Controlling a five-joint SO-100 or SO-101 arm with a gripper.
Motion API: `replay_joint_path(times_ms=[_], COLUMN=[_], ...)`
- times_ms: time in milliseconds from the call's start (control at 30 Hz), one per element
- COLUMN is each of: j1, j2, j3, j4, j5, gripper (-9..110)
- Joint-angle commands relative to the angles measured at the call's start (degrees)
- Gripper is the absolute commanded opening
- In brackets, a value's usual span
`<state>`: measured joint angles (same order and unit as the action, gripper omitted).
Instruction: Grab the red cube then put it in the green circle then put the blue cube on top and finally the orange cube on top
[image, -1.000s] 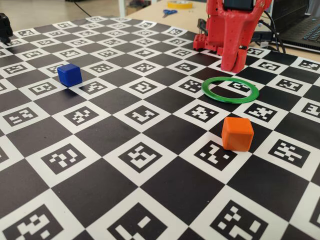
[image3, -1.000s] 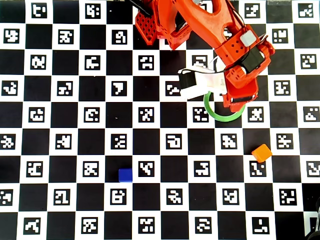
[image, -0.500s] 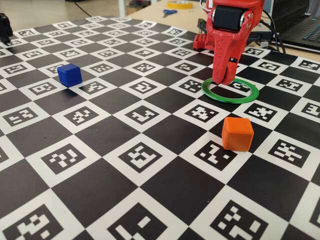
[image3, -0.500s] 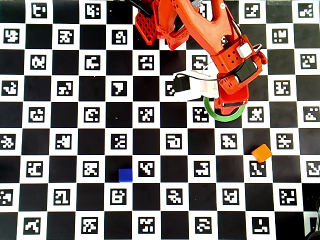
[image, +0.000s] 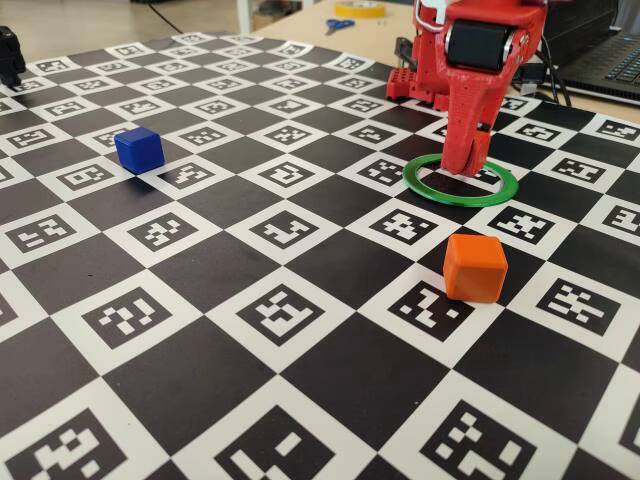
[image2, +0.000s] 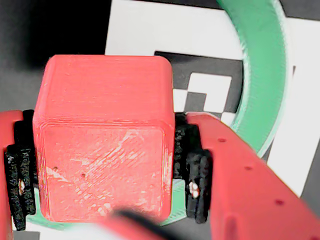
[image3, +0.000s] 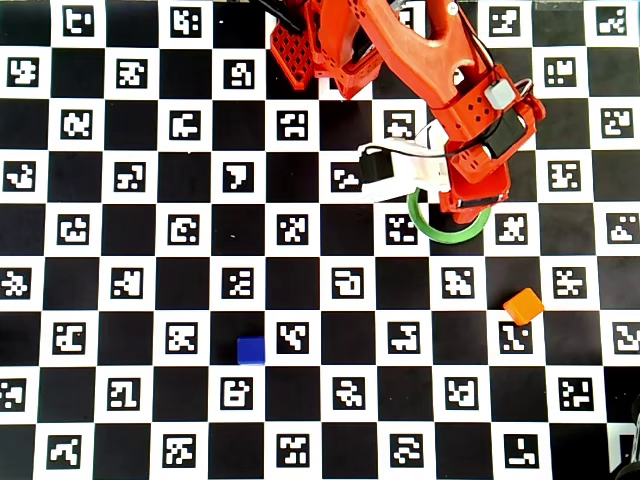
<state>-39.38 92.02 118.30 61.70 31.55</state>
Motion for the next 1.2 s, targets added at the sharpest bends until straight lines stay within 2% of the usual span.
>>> replay_joint_path(times_ms=[0,500,1167], j1=[-0.35,0.62,2.02], j2=[0.79,-0.97,1.32], j3=[-0.26,0.79,2.99], j4=[-0.44,-2.46,-2.55], j5=[0.44,0.79,1.05], gripper=[10,11,29])
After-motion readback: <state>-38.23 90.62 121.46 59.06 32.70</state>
